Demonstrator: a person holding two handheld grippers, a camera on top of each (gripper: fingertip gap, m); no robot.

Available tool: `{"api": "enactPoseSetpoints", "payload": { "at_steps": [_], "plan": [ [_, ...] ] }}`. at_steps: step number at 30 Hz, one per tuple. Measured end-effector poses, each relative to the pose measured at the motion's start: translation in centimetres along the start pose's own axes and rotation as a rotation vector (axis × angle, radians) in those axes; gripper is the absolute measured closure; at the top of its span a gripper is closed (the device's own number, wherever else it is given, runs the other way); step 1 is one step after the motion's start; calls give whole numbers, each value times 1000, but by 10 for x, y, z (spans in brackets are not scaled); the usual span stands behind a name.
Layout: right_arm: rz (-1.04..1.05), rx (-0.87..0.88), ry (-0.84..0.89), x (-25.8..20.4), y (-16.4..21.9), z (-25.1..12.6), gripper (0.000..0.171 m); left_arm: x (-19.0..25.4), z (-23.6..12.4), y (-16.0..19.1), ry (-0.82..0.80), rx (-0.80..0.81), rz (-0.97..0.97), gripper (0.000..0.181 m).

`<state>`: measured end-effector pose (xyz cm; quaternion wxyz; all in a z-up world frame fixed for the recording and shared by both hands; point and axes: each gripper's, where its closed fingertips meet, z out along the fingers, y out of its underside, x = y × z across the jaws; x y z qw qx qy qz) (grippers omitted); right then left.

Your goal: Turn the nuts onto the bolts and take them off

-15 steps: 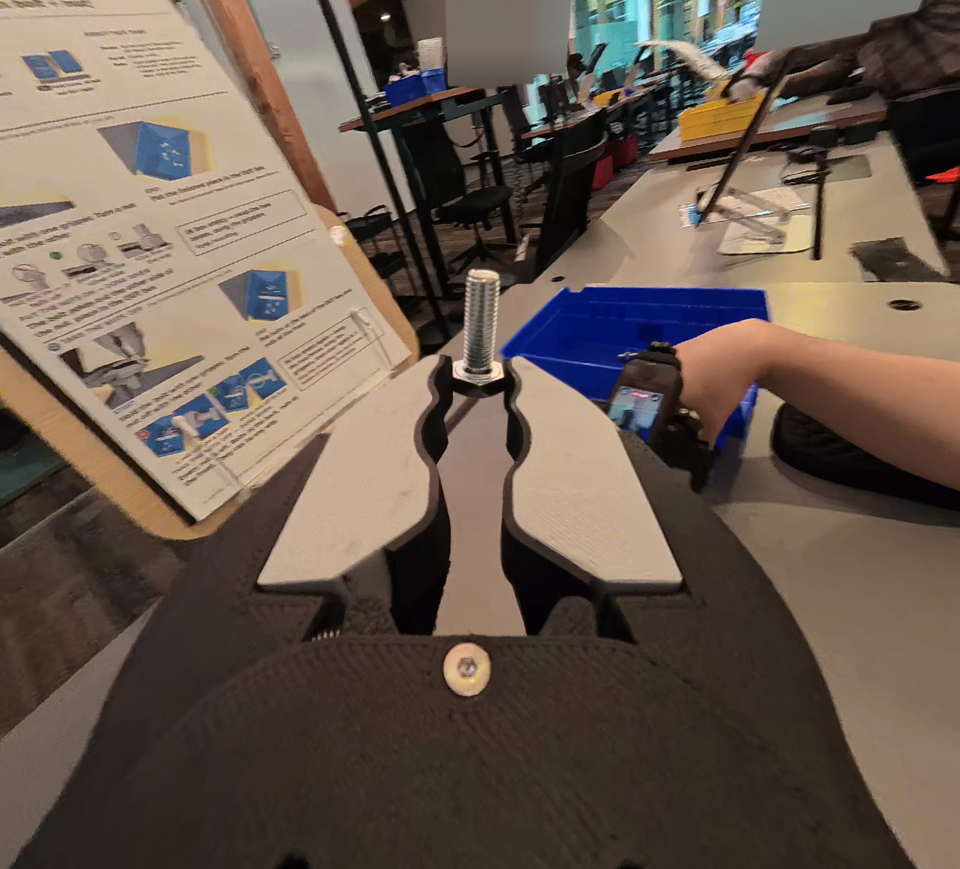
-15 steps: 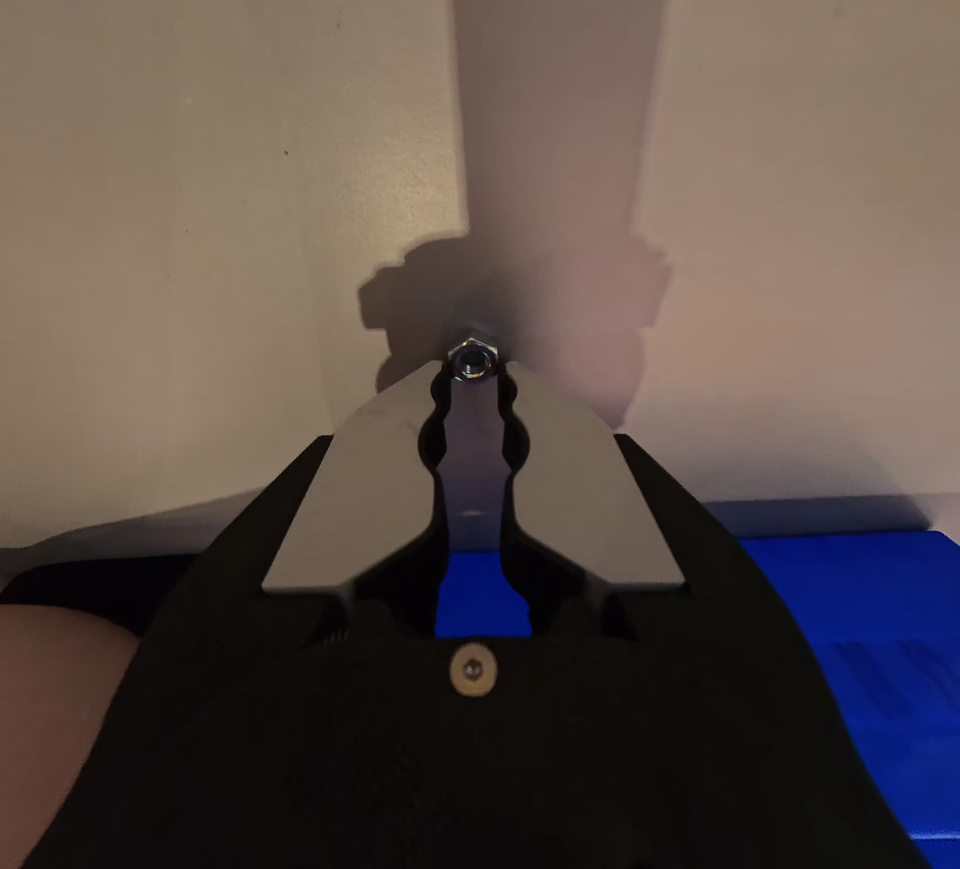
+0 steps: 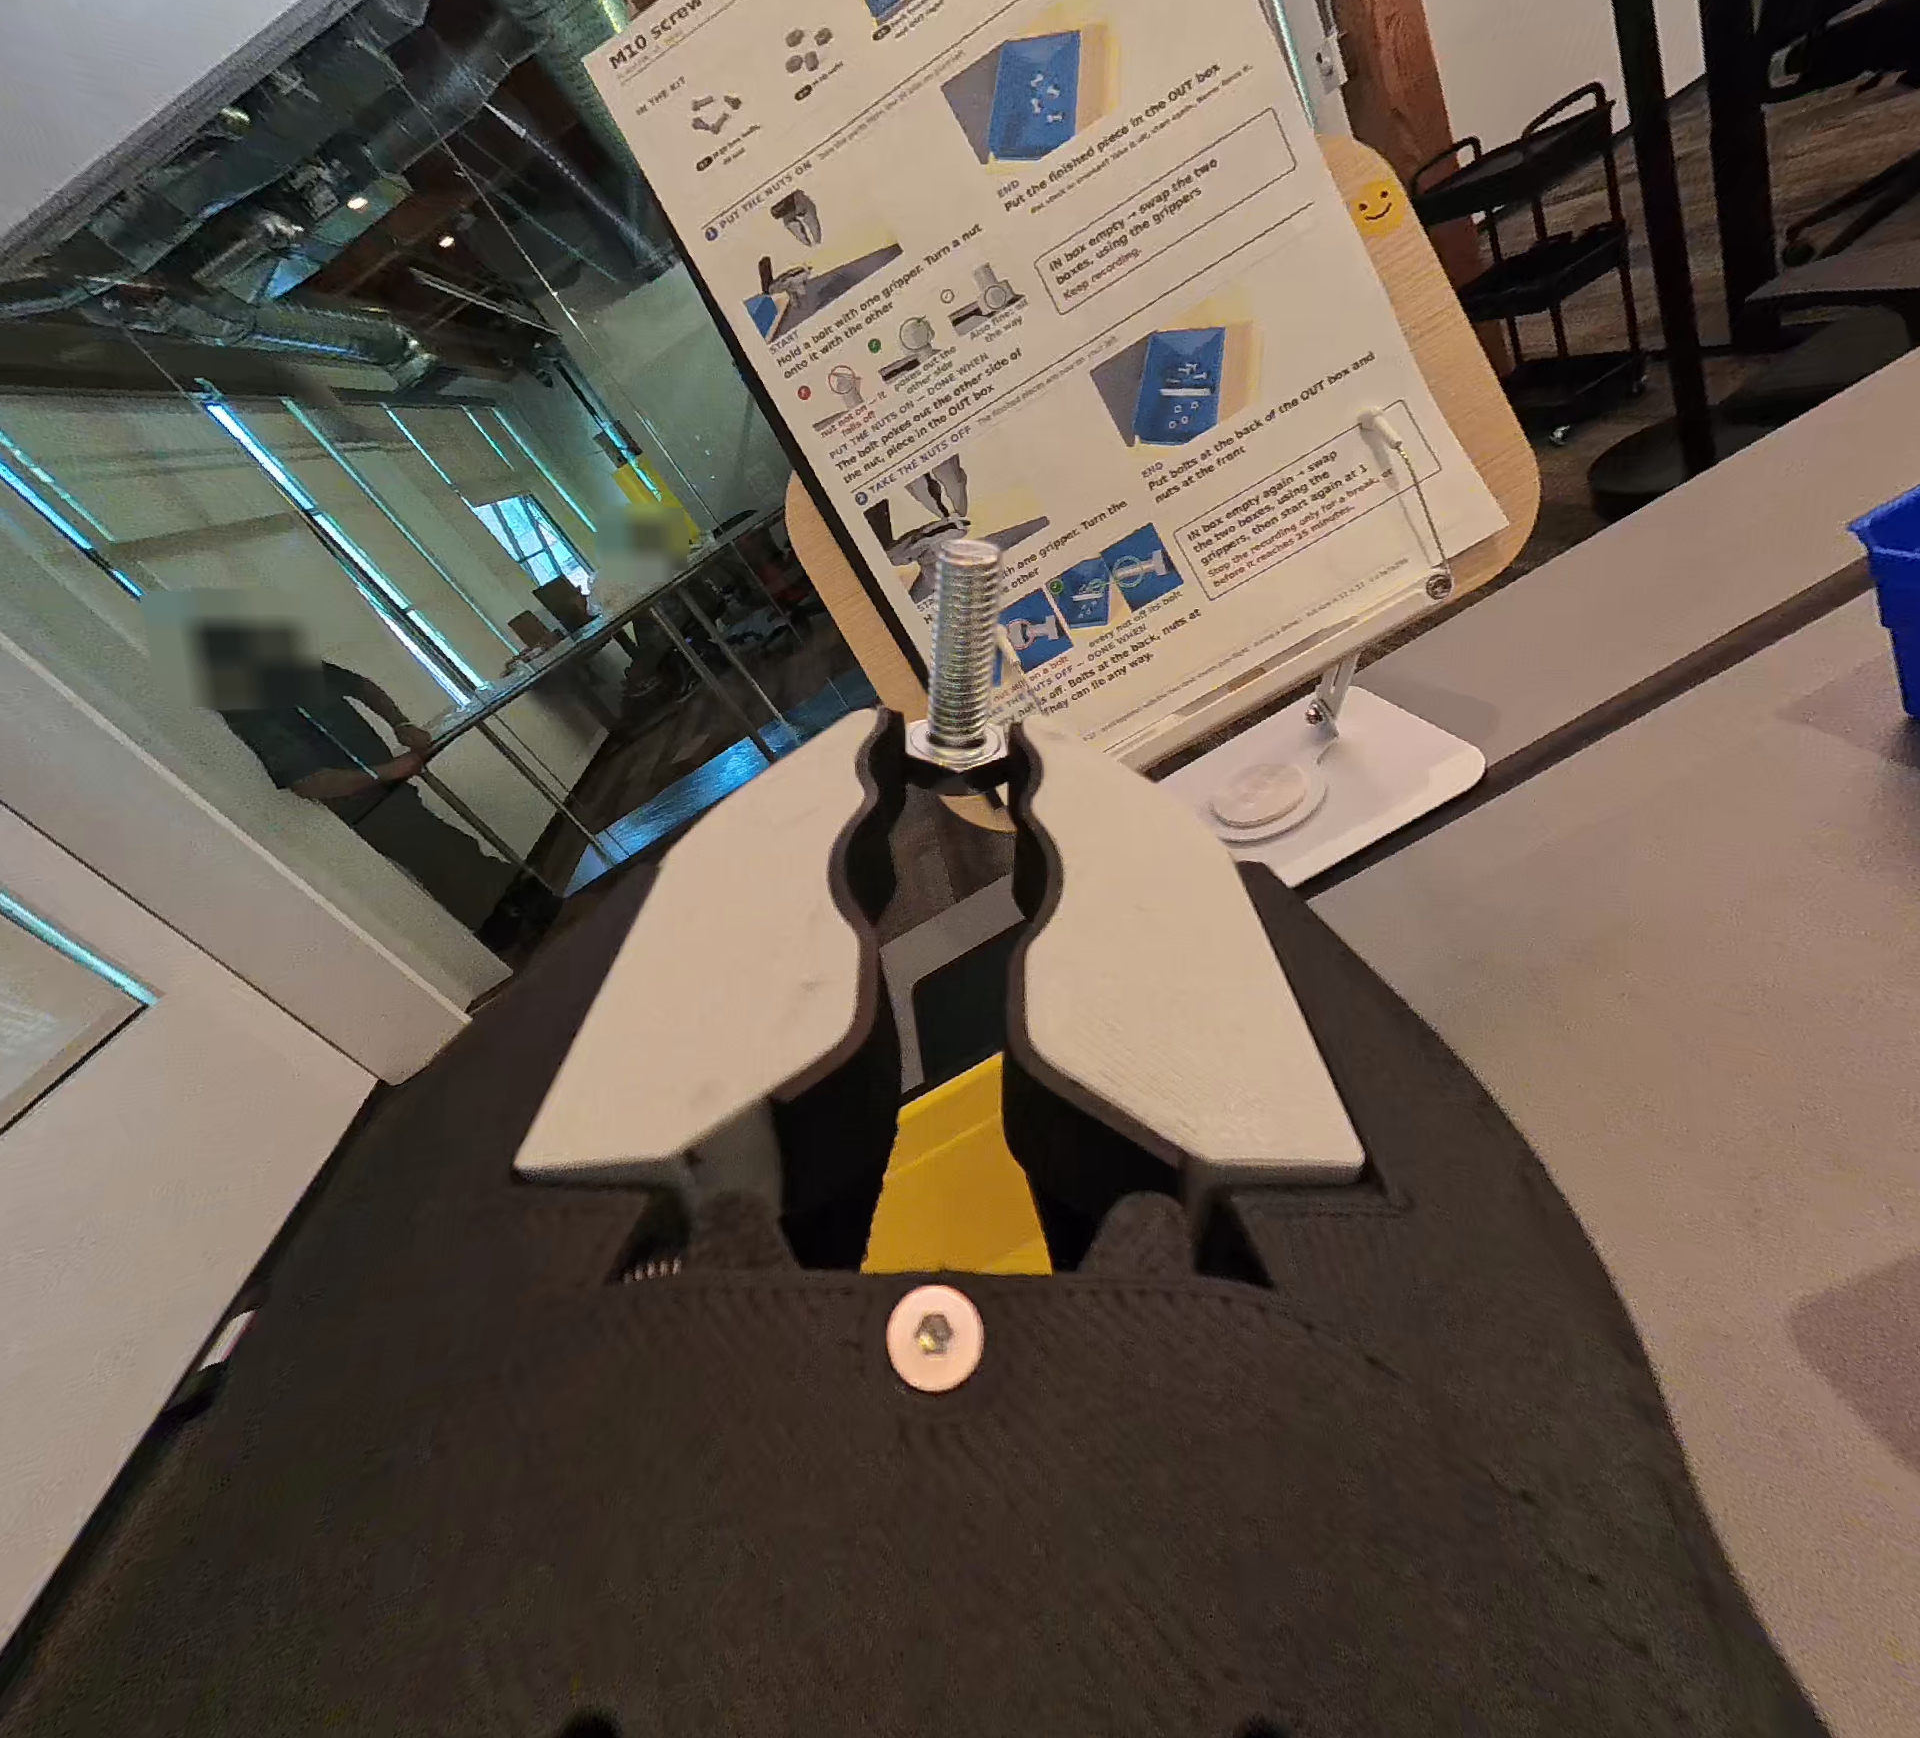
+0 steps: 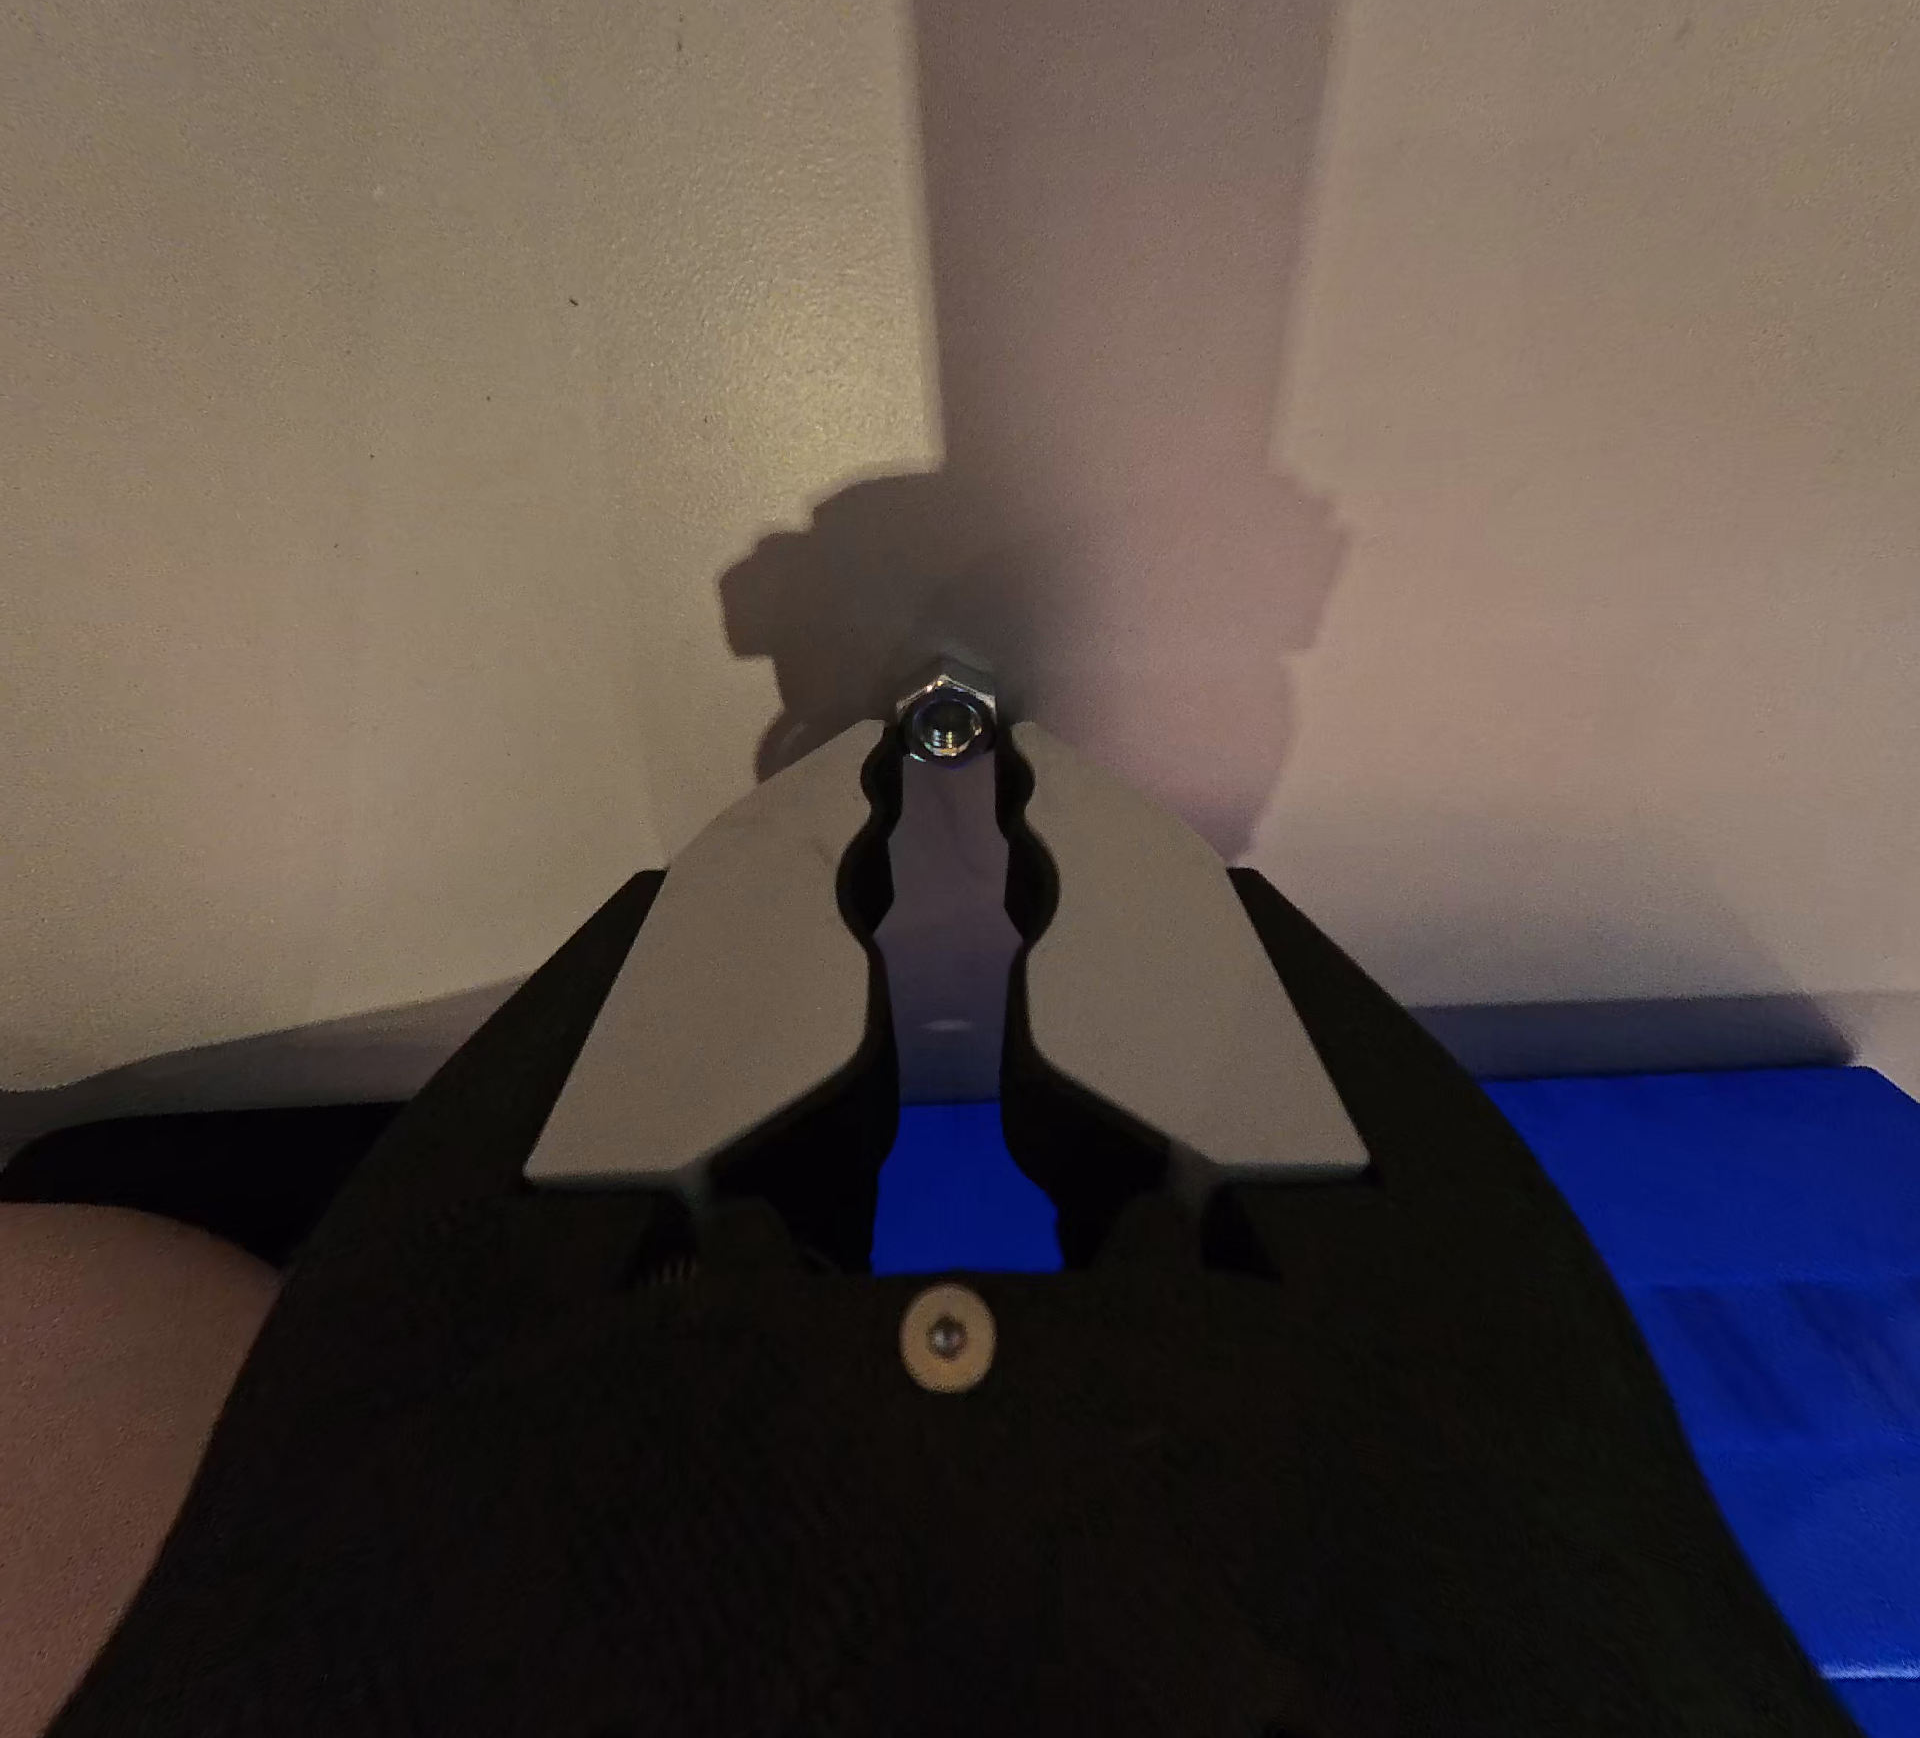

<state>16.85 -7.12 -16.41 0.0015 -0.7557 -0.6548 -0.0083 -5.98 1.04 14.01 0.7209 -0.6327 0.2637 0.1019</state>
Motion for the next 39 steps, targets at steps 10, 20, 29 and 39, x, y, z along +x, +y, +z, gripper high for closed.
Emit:
{"api": "enactPoseSetpoints", "payload": {
  "at_steps": [10,20,29,39],
  "plan": [
    [0,-1,-1,0,0,0,153,-2,-1,-1,6,-2,-9,162],
    [4,-10,0,-1,1,0,153,-2,0,1,11,-9,-10,162],
    [48,31,151,17,-3,-25,153,-1,2,4,15,-25,-3,162],
    [445,441,826,93,-8,-164,153,1,2,6,43,-31,-26,162]
  ]
}}
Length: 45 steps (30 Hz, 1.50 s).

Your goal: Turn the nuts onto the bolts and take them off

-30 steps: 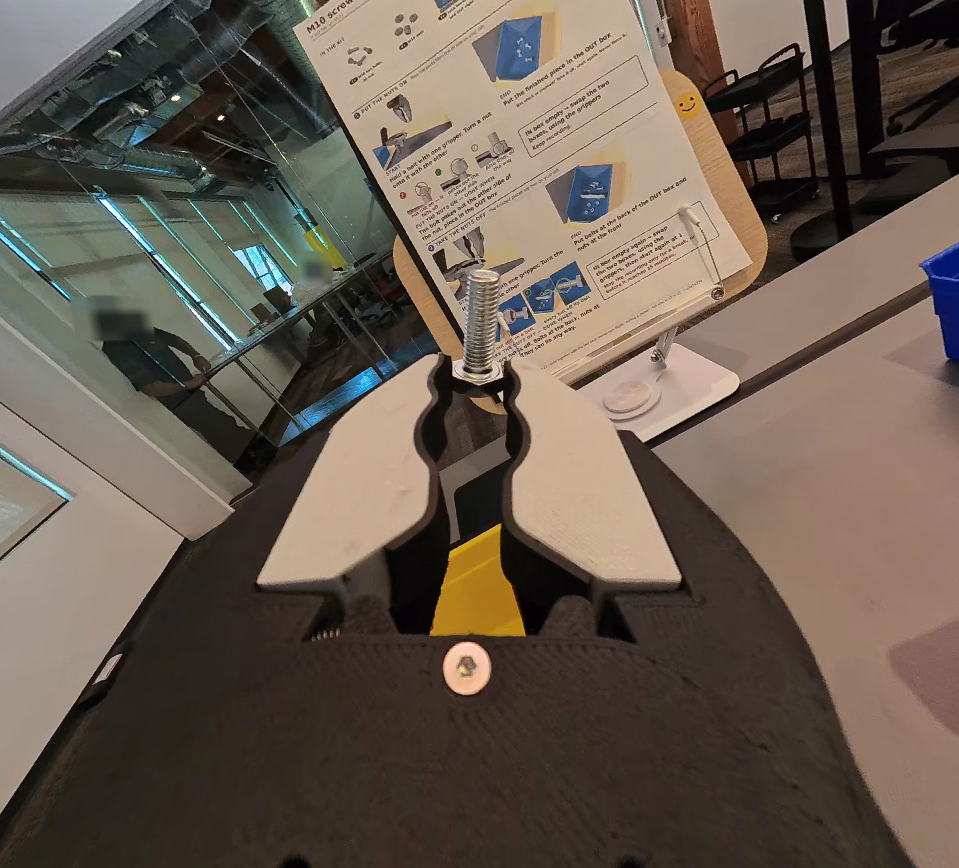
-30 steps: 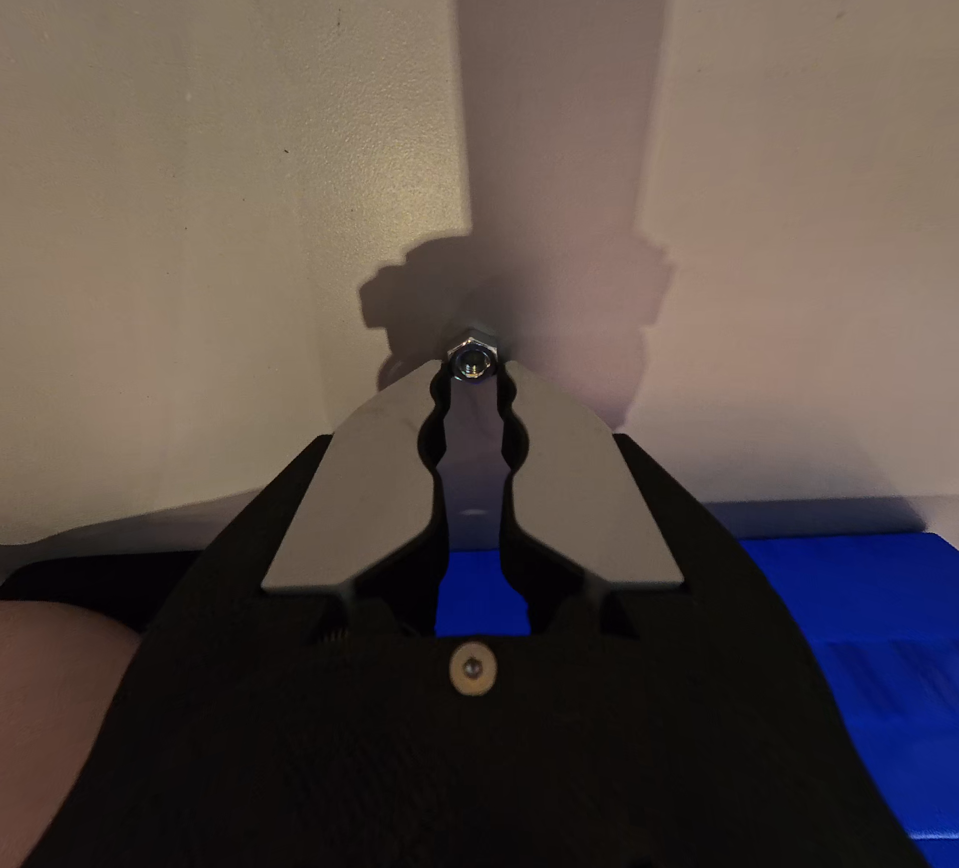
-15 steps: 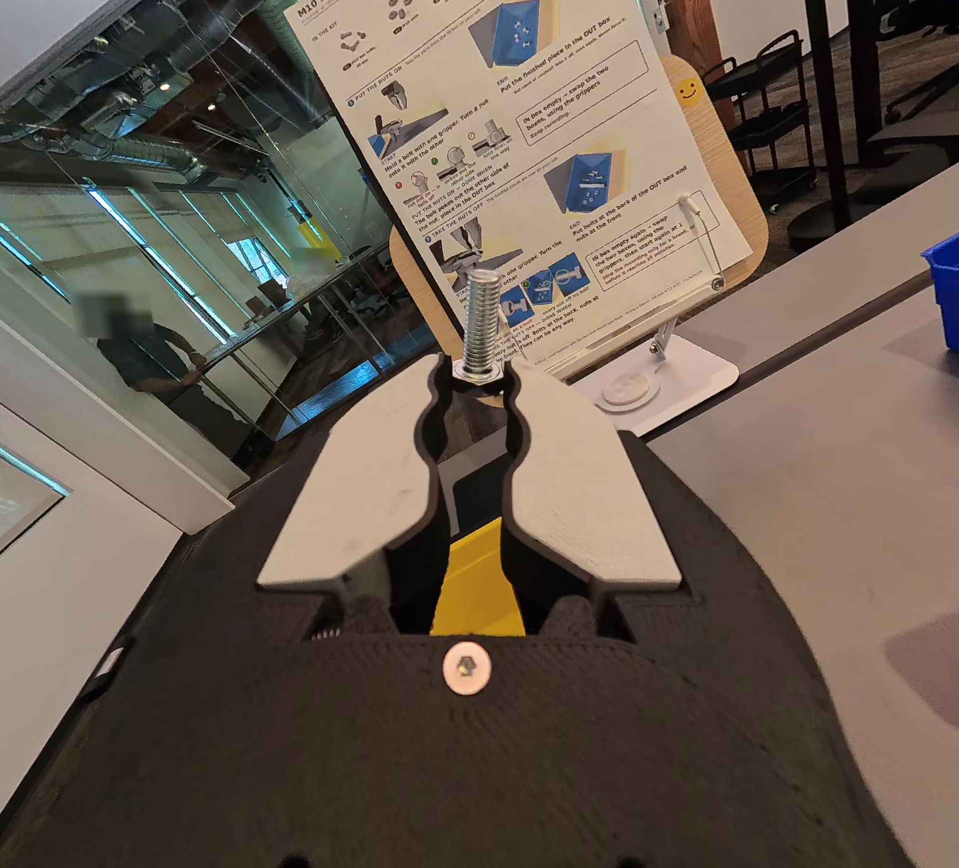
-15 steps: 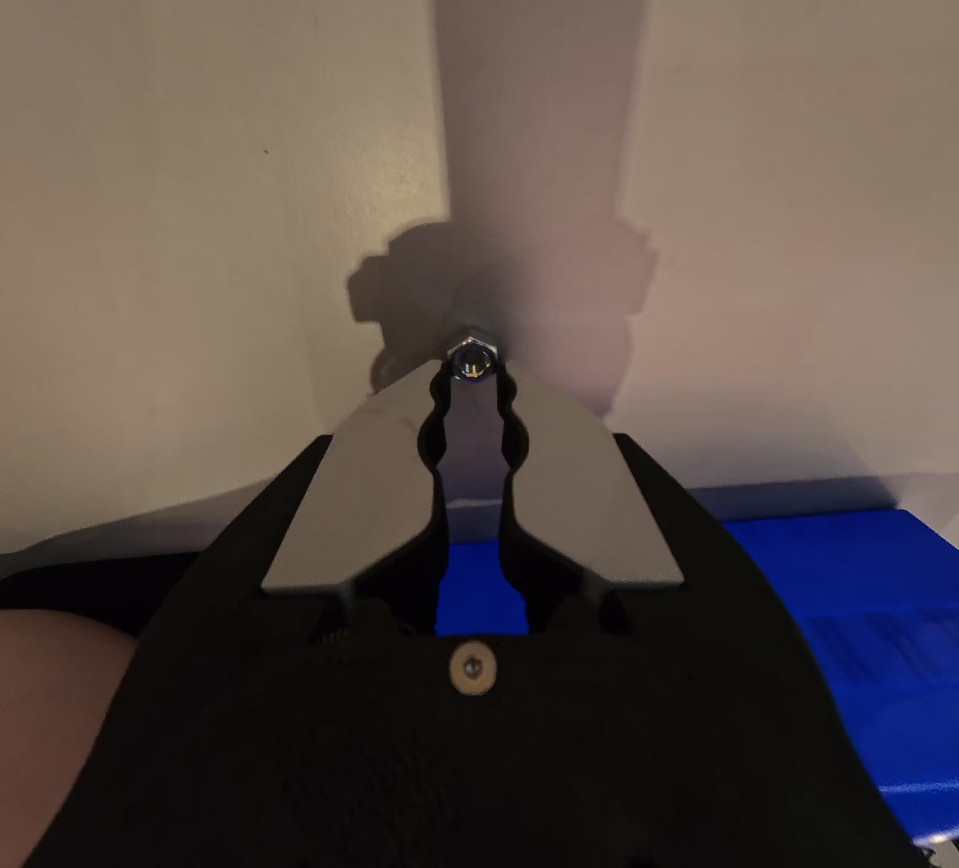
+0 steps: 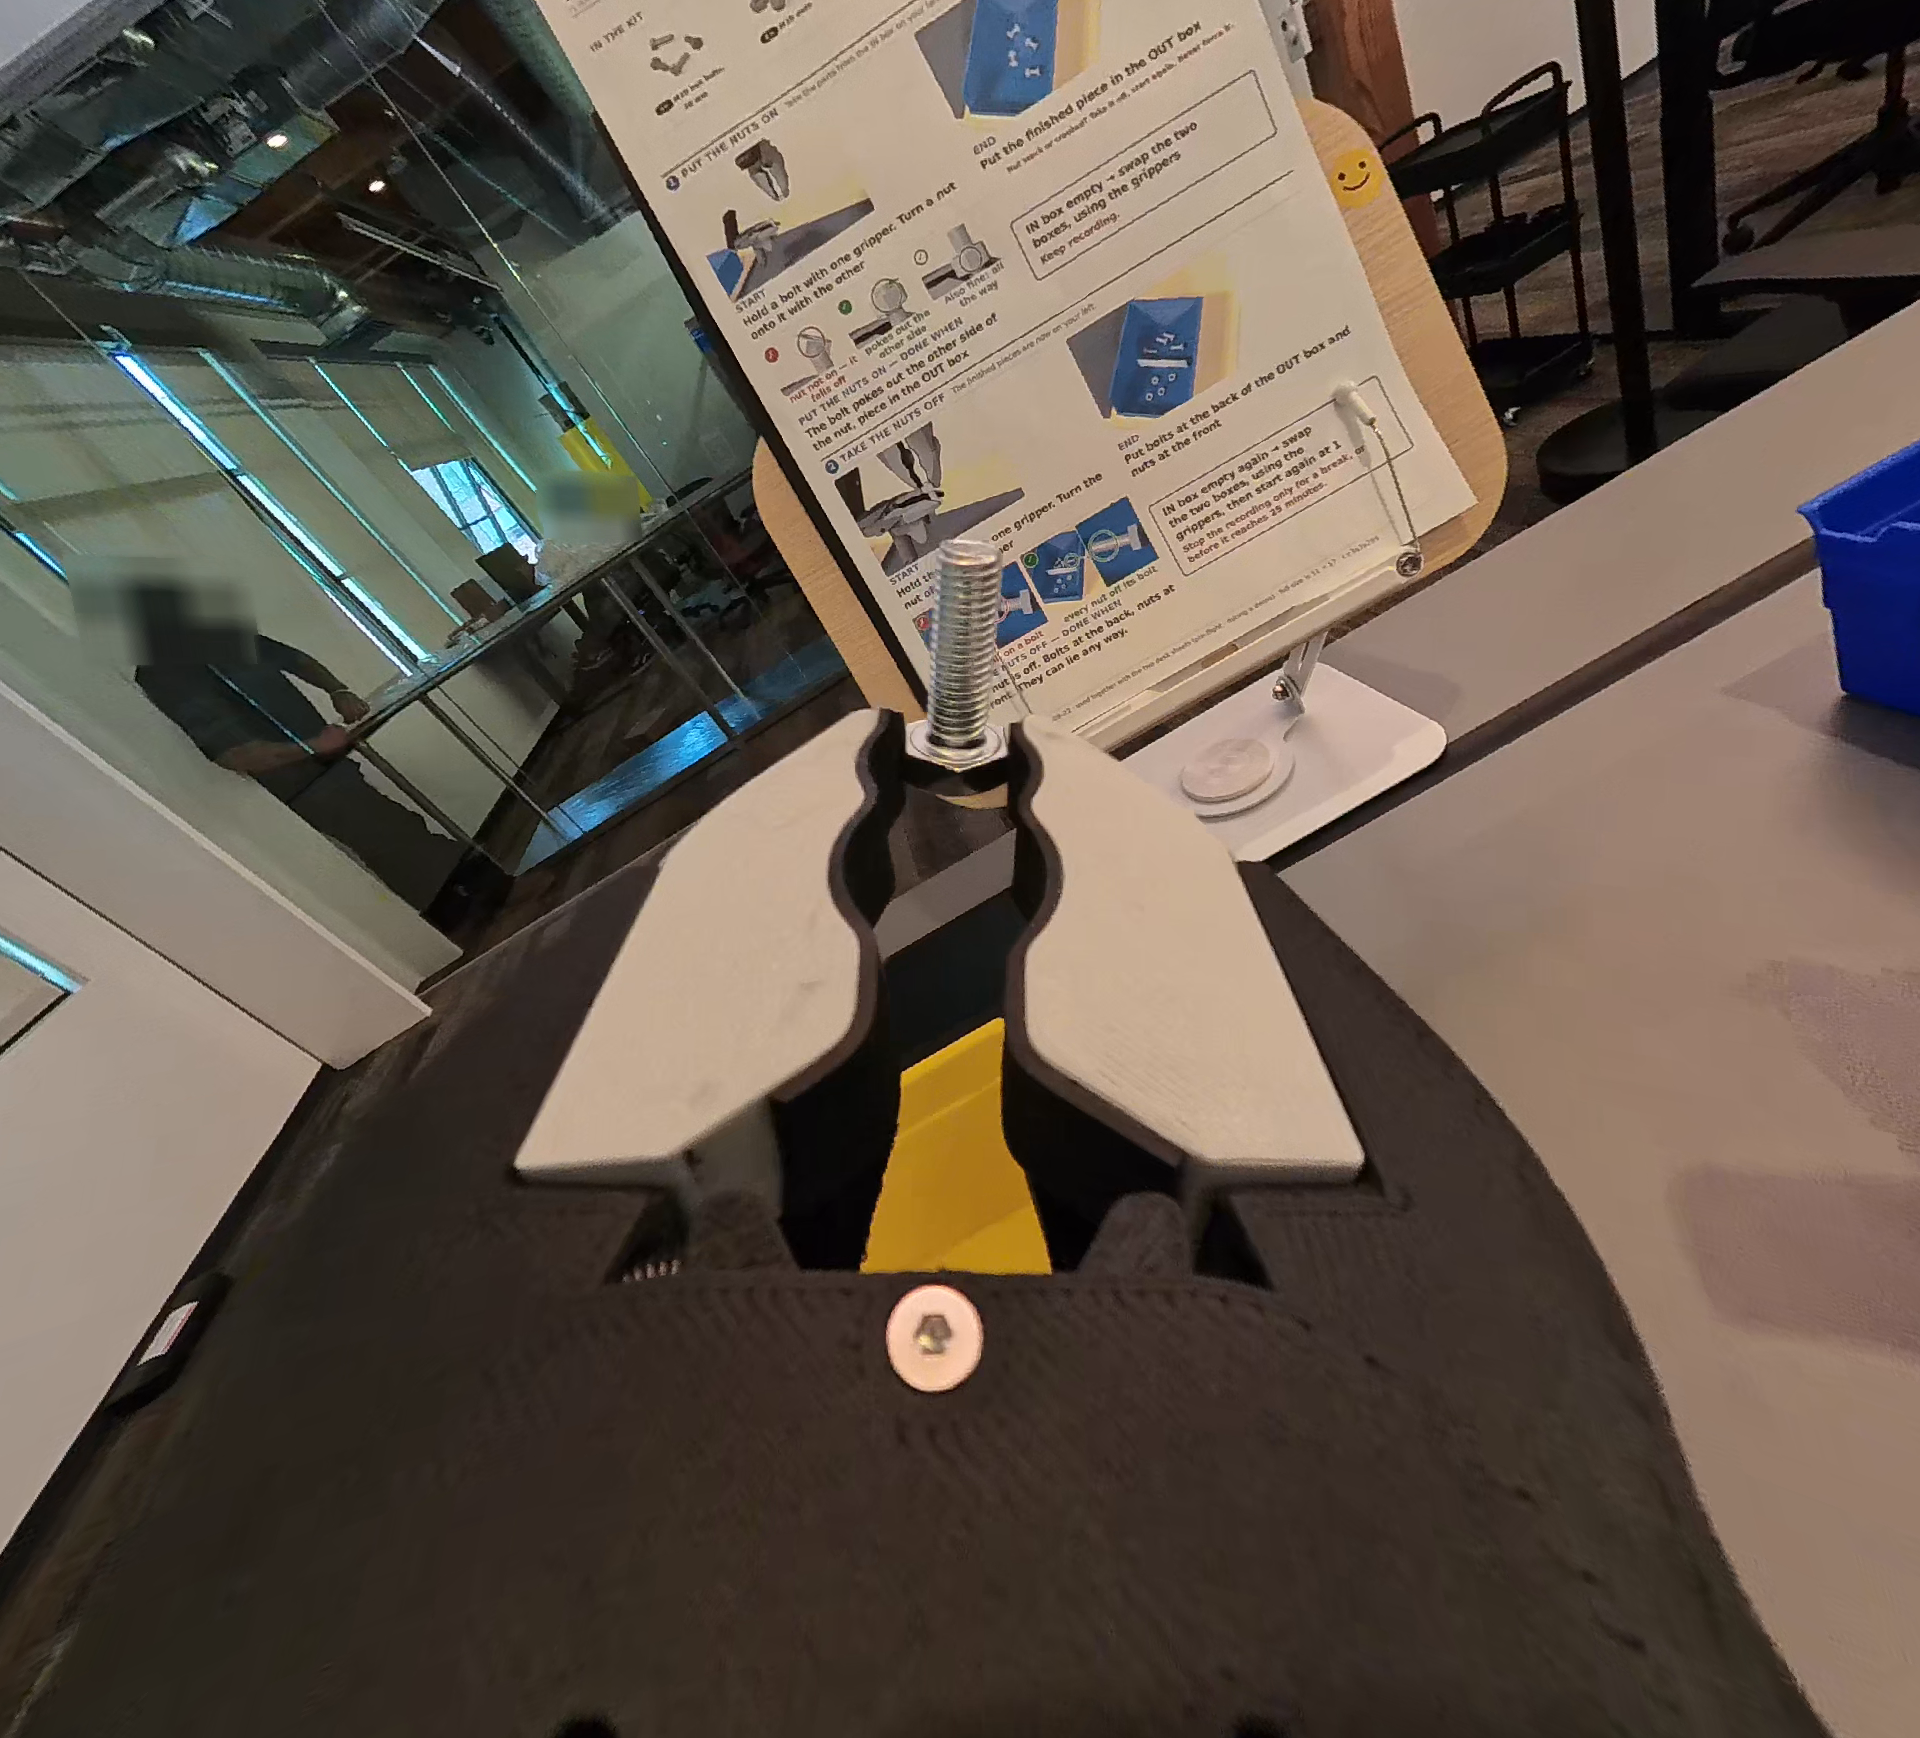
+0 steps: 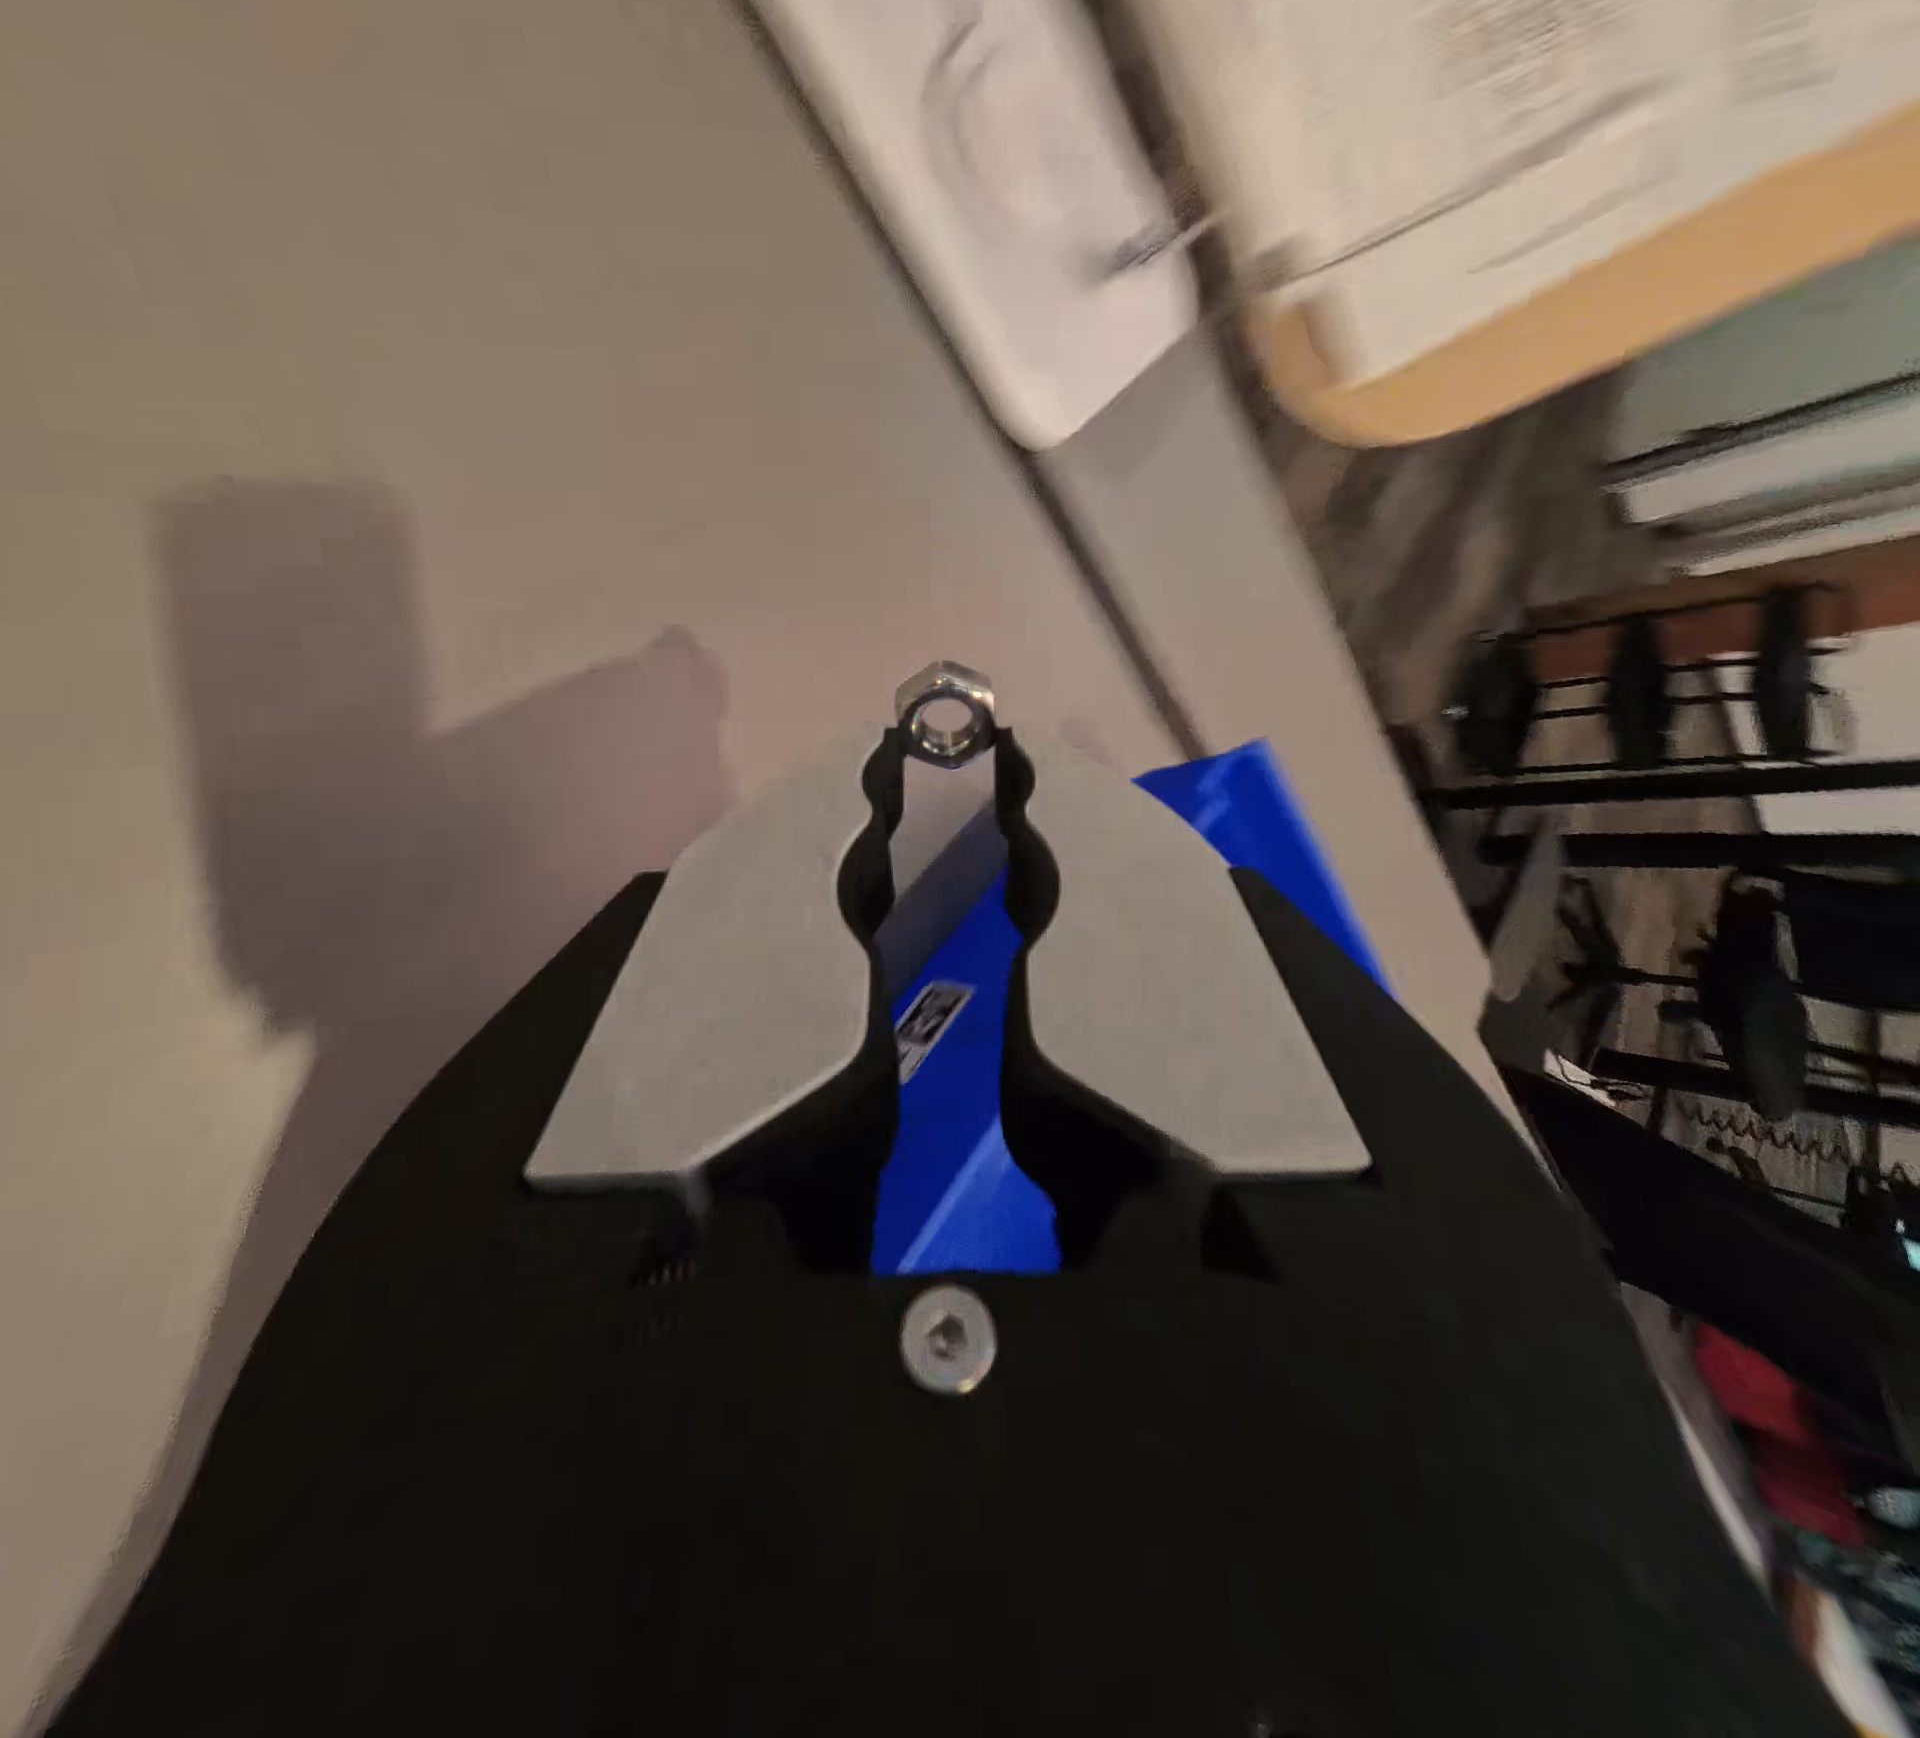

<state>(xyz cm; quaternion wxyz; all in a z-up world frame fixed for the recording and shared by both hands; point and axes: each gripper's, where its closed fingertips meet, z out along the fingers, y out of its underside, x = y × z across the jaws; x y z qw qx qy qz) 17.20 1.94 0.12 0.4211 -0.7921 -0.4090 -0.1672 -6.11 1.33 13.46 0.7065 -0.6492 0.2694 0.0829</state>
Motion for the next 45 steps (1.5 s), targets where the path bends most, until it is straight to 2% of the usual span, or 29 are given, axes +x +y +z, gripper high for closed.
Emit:
{"api": "enactPoseSetpoints", "payload": {
  "at_steps": [3,6,10,15,20,21,23,27,30,32,34,37,41,45],
  "plan": [
    [104,198,235,46,-23,-41,153,3,0,0,16,1,-7,162],
    [162,295,331,67,-29,-70,153,7,1,-1,32,-2,-8,162],
    [185,326,398,80,-27,-86,153,11,0,-2,42,2,2,162],
    [192,322,420,86,-24,-88,153,19,-1,-5,78,7,-6,162],
    [188,325,392,83,-24,-87,153,46,-1,-10,202,29,-57,163],
    [186,334,368,81,-25,-86,153,58,-2,-13,270,40,-94,163],
    [211,395,240,69,-32,-85,153,95,-11,-24,514,89,-203,162],
    [296,647,-222,30,-60,-108,153,145,-28,-39,857,122,-415,162],
    [323,808,-489,12,-73,-141,153,162,-29,-39,933,120,-461,163],
    [322,882,-584,7,-78,-156,153,167,-26,-35,901,120,-400,163],
    [260,918,-522,8,-80,-159,153,168,-22,-31,833,135,-301,163],
    [60,935,-274,7,-83,-161,153,161,-14,-25,678,131,-121,162],
    [-60,682,81,23,-75,-135,153,149,-4,-14,503,75,49,163],
    [0,527,194,38,-62,-116,153,135,3,-7,406,24,82,163]
  ]
}}
